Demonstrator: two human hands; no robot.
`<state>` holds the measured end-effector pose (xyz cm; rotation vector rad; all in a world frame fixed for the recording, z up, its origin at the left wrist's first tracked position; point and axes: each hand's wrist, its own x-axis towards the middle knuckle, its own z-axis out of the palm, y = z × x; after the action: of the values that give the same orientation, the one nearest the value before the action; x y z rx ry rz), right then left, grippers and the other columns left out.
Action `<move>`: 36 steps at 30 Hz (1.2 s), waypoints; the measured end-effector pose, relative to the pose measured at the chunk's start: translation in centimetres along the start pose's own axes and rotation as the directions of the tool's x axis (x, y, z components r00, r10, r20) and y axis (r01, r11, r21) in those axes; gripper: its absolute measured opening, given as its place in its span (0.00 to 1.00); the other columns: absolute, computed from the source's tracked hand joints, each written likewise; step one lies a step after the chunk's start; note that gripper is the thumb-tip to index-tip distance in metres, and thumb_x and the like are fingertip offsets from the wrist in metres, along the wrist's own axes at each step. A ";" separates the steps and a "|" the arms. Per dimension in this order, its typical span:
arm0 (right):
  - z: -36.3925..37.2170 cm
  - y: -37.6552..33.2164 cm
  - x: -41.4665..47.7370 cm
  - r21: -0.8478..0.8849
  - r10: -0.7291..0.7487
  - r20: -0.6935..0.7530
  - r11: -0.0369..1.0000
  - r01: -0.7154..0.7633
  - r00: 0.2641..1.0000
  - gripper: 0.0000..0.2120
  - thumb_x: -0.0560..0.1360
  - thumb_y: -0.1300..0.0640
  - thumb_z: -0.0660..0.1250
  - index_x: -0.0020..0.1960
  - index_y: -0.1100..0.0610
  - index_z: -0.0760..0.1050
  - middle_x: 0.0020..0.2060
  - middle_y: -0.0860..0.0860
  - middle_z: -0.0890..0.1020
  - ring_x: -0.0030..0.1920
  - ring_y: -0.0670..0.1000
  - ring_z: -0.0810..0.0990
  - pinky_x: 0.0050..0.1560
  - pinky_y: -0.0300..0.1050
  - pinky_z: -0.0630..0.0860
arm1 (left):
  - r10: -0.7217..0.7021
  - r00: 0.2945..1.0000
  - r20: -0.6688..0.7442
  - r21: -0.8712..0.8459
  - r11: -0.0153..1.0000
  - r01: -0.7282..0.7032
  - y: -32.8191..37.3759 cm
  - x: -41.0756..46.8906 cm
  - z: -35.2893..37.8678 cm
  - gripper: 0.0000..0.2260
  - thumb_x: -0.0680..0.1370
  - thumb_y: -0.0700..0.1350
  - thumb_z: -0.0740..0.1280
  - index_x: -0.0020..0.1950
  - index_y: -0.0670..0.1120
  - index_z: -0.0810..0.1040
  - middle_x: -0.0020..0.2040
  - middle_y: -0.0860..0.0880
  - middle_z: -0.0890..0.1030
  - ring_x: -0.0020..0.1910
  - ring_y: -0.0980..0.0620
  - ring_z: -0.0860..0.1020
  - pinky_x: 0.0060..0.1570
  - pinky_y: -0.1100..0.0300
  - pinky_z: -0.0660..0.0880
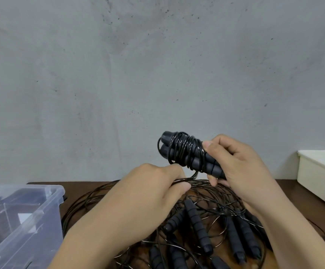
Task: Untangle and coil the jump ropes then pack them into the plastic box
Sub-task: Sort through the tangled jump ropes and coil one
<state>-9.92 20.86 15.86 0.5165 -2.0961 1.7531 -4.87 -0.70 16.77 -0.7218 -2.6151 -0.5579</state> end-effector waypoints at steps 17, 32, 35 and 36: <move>0.1 -1.2 -1.5 -0.066 0.192 0.518 0.981 -0.185 0.834 0.18 0.81 0.43 0.70 0.43 0.57 0.74 0.33 0.57 0.71 0.30 0.55 0.72 0.28 0.39 0.64 | 0.053 0.943 -0.327 -0.414 0.889 -0.194 -3.2 0.6 -2.1 0.06 0.68 0.50 0.81 0.39 0.51 0.87 0.41 0.53 0.84 0.39 0.53 0.81 0.39 0.68 0.72; 0.2 -1.8 -1.7 0.245 0.042 0.434 0.956 -0.163 0.900 0.19 0.82 0.49 0.67 0.46 0.65 0.71 0.39 0.63 0.79 0.26 0.52 0.71 0.26 0.46 0.53 | -0.273 0.961 -0.044 -0.549 0.811 0.205 -8.7 2.5 5.8 0.03 0.77 0.39 0.74 0.45 0.44 0.83 0.43 0.45 0.85 0.45 0.48 0.84 0.47 0.54 0.83; 0.5 -1.2 -1.4 0.302 0.011 0.341 0.946 -0.120 0.940 0.20 0.83 0.47 0.69 0.46 0.64 0.72 0.41 0.65 0.78 0.27 0.53 0.72 0.26 0.46 0.55 | -0.313 0.944 0.103 -0.510 0.798 0.321 -4.9 2.4 5.3 0.15 0.85 0.35 0.60 0.39 0.45 0.72 0.38 0.47 0.75 0.41 0.52 0.73 0.43 0.56 0.72; 0.6 -1.0 -1.3 0.301 0.003 0.298 0.949 -0.097 0.955 0.22 0.82 0.46 0.70 0.47 0.66 0.71 0.40 0.65 0.78 0.27 0.53 0.72 0.26 0.45 0.57 | -0.304 0.941 0.149 -0.530 0.778 0.336 -3.8 2.4 5.1 0.15 0.86 0.38 0.59 0.40 0.46 0.70 0.37 0.49 0.72 0.41 0.50 0.72 0.44 0.56 0.68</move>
<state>-8.33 20.13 16.02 0.8685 -2.0375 2.1708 -10.08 -0.33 12.41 -0.4353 -2.6520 -1.4585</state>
